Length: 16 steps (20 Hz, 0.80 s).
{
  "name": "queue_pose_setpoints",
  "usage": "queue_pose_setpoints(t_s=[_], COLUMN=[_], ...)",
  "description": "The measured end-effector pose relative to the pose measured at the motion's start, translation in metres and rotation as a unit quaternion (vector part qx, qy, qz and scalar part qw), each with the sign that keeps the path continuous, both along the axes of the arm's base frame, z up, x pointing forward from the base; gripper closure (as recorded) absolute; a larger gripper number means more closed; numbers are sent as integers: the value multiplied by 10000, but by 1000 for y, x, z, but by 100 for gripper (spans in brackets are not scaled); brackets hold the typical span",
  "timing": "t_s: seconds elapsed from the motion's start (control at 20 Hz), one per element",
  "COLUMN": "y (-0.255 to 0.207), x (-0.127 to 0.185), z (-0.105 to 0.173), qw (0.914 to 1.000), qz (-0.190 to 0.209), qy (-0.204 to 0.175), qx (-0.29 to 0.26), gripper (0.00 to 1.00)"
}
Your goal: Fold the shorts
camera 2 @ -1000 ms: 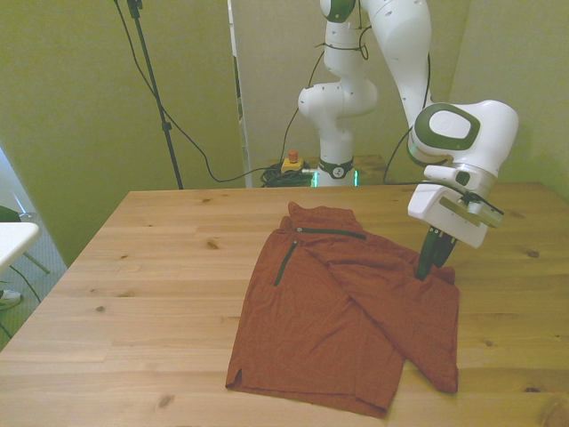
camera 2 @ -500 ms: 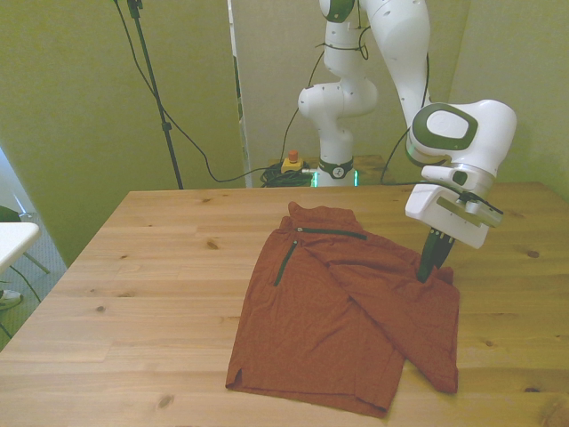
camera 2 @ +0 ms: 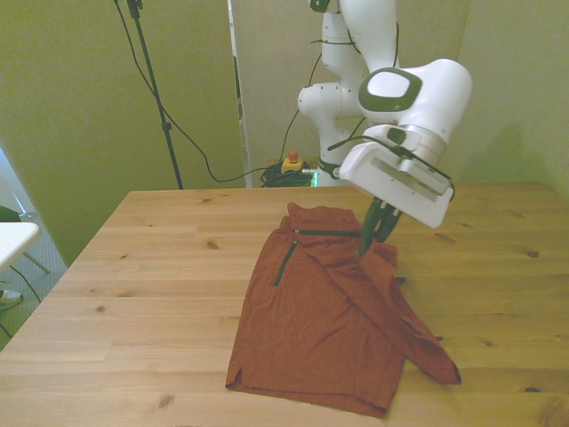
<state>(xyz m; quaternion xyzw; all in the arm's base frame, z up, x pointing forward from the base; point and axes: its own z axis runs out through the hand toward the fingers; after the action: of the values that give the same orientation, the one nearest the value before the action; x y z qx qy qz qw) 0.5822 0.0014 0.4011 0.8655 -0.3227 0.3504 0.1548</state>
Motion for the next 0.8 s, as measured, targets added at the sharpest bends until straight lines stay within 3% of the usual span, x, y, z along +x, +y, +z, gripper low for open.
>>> queue_pose_setpoints(t_s=[0.25,0.8], y=[-89,-196], x=[-3,-8], z=[4,8], qw=[9984,9904], qz=[-486,-1045], qy=[-55,-199], qx=[267,885], gripper=[100,100])
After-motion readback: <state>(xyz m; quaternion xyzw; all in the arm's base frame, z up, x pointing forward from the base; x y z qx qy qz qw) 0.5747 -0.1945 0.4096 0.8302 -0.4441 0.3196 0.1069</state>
